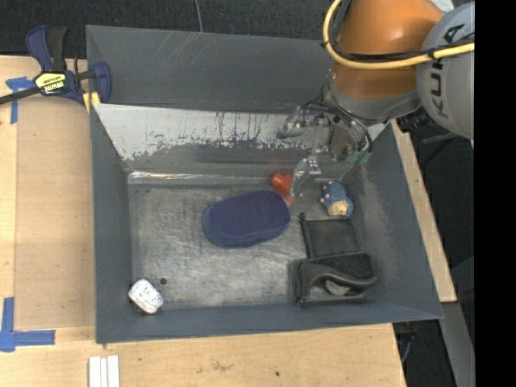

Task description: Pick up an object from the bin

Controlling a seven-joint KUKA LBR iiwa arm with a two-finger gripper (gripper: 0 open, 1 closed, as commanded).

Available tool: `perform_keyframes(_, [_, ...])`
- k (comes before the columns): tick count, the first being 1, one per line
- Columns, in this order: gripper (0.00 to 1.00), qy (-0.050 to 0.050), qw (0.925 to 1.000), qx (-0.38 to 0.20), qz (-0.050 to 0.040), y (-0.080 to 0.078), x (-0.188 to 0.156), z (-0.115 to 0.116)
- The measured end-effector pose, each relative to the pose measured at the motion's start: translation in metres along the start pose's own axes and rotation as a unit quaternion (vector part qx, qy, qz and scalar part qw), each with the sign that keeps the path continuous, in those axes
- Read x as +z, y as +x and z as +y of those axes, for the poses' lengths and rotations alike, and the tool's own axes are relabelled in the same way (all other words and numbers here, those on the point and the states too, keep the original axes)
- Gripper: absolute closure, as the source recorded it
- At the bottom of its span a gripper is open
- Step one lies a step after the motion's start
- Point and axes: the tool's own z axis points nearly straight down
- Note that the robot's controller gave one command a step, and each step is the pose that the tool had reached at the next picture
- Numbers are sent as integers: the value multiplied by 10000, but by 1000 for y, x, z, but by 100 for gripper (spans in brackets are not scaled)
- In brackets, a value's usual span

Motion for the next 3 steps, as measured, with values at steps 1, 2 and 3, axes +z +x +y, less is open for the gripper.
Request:
perform_keyframes(1, [0,6,9824,-1866,-52,45,158,29])
perform_keyframes(2, [100,1,9825,-1860,-92,42,154,30])
perform_keyframes(3, [100,5,9789,-2041,-40,48,18,23])
